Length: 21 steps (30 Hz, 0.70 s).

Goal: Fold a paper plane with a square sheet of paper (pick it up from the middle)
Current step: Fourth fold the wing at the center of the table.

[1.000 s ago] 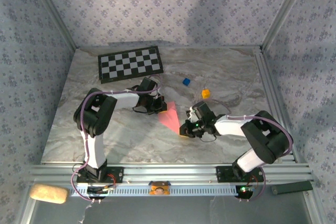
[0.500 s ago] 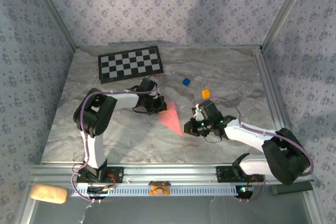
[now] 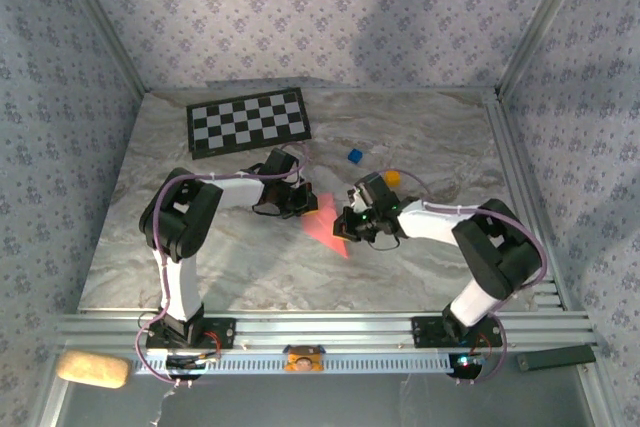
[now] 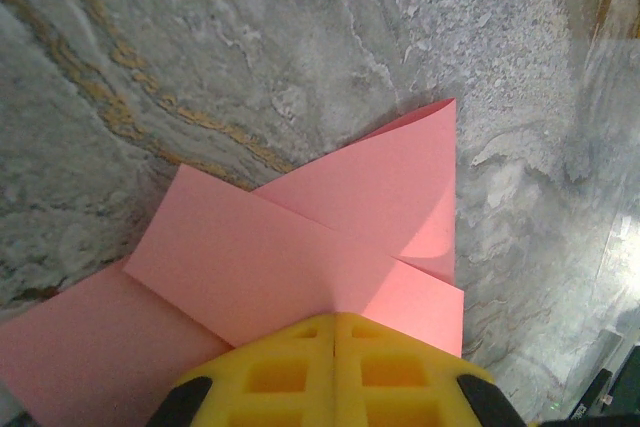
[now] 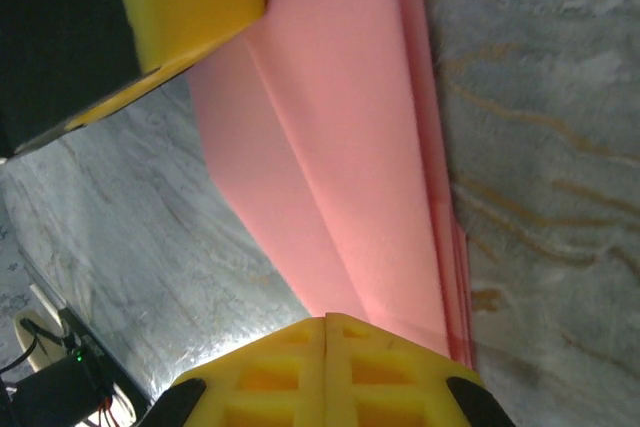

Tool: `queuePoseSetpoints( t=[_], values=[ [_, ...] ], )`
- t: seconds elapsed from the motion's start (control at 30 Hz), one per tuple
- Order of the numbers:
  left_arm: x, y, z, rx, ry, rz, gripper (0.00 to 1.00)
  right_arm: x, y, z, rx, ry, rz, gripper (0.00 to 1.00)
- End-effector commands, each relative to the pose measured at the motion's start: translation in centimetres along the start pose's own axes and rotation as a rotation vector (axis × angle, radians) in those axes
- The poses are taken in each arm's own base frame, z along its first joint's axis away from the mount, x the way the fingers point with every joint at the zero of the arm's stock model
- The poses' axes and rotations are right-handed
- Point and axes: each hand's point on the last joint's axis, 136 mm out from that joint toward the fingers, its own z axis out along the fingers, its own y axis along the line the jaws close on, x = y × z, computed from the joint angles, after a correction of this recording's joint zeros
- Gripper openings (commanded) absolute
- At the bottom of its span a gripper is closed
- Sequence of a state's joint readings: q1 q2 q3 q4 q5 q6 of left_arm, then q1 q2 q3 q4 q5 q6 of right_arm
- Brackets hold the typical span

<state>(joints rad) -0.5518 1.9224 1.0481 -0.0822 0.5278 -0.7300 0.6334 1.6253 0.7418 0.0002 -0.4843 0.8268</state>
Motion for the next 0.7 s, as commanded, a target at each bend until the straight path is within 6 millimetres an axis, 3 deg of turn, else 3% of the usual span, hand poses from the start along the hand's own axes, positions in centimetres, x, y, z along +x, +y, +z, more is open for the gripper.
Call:
queuePoseSetpoints(
  t=[0.0,0.1,0.3,0.5,0.67],
  values=[
    [0.9,3.4,0.3,-0.125,0.018,-0.038,0.0,-0.9,0.3,0.8,0.002,-0.007,0.013,0.04],
    [1.0,3.5,0.2,-0.134,0.024,-0.031,0.0,-0.4,-0.6,1.5,0.019,0.017,0.021,0.04],
    [-0.1,1.9,-0.8,-0.105,-0.014,-0.007,0.0,2.8,-5.9,1.8,0.212,0.084,0.051,0.02],
    [-1.9,-1.5,-3.2,-0.059,-0.075,0.046,0.04,3.7,-6.9,2.1,0.206,0.091,0.077,0.01],
    [-1.1,-2.7,-3.8,-0.028,-0.086,0.046,0.03,3.6,-6.7,2.2,0.201,0.083,0.076,0.01]
  ],
)
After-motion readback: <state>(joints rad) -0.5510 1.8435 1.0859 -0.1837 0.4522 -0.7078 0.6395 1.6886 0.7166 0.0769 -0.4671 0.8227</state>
